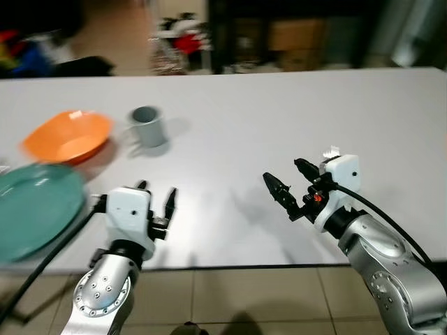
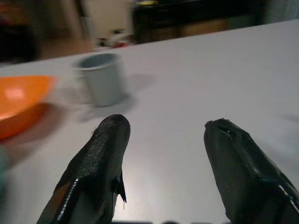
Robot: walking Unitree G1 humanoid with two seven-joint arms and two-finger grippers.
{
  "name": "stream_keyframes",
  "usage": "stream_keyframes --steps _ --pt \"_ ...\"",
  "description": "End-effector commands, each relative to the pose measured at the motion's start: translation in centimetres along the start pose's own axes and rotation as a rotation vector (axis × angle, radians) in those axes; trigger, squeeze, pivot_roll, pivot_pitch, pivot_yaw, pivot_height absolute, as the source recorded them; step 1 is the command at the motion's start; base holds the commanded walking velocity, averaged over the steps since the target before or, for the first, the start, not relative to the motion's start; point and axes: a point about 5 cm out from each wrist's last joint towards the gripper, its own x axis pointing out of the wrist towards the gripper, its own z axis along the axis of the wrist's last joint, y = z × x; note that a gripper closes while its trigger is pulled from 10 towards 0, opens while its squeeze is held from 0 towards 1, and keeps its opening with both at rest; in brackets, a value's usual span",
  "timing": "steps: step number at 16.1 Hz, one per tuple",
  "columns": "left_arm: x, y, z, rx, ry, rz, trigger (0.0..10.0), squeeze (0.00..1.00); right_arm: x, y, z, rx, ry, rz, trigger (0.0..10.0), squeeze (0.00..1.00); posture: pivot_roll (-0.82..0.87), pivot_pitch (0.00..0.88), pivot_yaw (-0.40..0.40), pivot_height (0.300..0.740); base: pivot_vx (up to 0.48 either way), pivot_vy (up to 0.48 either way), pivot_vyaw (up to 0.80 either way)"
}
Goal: Setting the table
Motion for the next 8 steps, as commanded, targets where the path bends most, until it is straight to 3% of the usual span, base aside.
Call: stream_keyframes --steps 1,4,6,8 --pt "-0.1 0.4 0.2 0.006 -0.008 0.052 10.0 0.0 -0.3 0.1 -0.1 0.03 0.003 -0.002 10.0 0.0 -0.08 0.006 0.048 0.74 0.0 0.0 0.8" --pt "0.2 0.4 0.5 0.036 -0.019 0.023 10.0 0.0 -0.6 -0.6 -0.7 0.03 0.021 -0.054 10.0 0.0 -0.08 0.004 0.052 0.74 0.0 0.0 0.8" --pt "0.4 0.3 0.4 0.027 -0.016 0.013 10.0 0.0 -0.9 -1.5 -1.3 0.1 0.018 -0.139 10.0 0.0 -0.09 0.007 0.071 0.74 0.0 0.0 0.8" --pt "0.5 0.1 -0.1 0.033 -0.01 -0.003 10.0 0.0 -1.0 -1.5 -1.5 0.104 0.014 -0.165 10.0 0.0 -0.1 0.012 0.083 0.74 0.0 0.0 0.8"
